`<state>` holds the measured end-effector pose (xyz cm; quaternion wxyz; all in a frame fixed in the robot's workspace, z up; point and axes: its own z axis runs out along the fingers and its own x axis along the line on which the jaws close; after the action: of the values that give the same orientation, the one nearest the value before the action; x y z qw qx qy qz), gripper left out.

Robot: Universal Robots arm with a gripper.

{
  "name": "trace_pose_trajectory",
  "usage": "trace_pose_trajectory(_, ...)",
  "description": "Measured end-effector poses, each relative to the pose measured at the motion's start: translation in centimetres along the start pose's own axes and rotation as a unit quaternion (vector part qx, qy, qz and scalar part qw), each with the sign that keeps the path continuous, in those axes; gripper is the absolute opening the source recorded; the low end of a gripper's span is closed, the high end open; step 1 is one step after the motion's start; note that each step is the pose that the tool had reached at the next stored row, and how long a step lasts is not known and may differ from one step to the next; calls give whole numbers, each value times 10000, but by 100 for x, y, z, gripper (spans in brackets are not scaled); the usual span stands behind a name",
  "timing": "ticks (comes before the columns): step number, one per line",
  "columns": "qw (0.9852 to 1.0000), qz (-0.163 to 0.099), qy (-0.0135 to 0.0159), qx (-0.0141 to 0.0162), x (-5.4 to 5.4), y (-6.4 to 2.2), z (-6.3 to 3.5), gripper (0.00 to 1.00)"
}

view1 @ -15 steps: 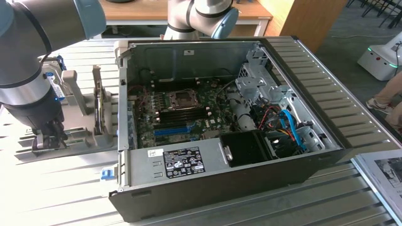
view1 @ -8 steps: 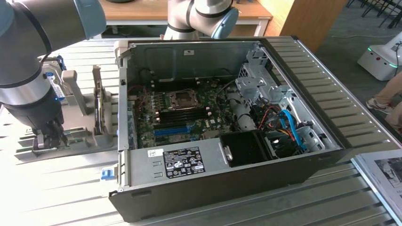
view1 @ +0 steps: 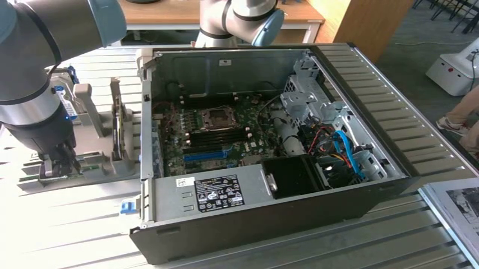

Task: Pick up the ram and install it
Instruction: 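Pick up the ram and move it above insertion slot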

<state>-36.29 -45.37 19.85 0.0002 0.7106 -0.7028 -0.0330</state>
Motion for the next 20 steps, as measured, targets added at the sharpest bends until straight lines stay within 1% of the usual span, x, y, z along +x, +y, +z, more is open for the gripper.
trace_pose_trajectory(7,10000,0,0,0,7,0,0,15)
trace_pose_trajectory(10,10000,0,0,0,6,0,-1,14)
trace_pose_trajectory(11,10000,0,0,0,7,0,0,12)
trace_pose_trajectory(20,10000,0,0,0,6,0,-1,12)
